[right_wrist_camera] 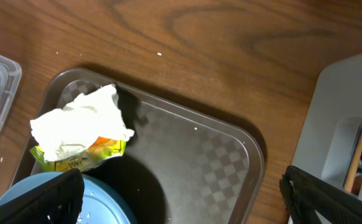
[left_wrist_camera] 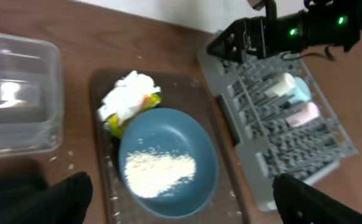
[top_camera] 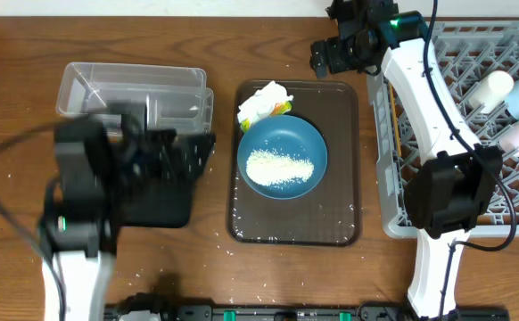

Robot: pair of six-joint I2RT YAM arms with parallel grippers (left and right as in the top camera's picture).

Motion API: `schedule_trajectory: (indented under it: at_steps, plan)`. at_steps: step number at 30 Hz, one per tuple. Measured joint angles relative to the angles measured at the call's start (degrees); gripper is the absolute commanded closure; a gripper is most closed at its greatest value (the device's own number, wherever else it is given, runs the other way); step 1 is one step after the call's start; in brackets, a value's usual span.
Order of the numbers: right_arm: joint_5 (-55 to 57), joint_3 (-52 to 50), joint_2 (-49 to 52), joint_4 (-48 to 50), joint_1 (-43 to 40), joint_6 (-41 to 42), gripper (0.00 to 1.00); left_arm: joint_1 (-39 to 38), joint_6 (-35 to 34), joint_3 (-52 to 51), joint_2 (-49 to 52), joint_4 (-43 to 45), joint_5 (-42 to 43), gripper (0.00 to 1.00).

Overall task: Sort waste into correct bins and load items into the dishwasher rack
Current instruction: 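Reach the left gripper toward the blue plate of rice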

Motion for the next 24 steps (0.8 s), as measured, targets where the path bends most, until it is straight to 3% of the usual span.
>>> schedule_trajectory:
  at_steps: [5, 9, 14, 18, 24]
  plan:
    - [-0.02, 0.00, 0.00, 0.02, 0.00, 0.00, 0.01, -1.38, -0.98, 2.97, 9.94, 5.31, 4.70, 0.05]
    - [-0.04, 0.00, 0.02, -0.02, 0.00, 0.00, 0.01, -6.62, -1.27, 3.23, 15.26, 2.08, 3.65, 0.05]
    - [1.53, -0.04, 0.02, 0.92, 0.00, -0.02, 0.01, -20.33, -0.72, 6.01, 18.43, -6.67, -10.75, 0.05]
    - [6.80, -0.11, 0.02, 6.10, 0.00, -0.02, 0.01, -29.77, -0.09, 8.24, 18.60, -5.03, -22.53, 0.05]
    - [10.43, -0.11, 0.04, 6.40, 0.00, -0.02, 0.01, -35.32, 0.04, 8.44, 20.22, 0.17, -29.64, 0.04]
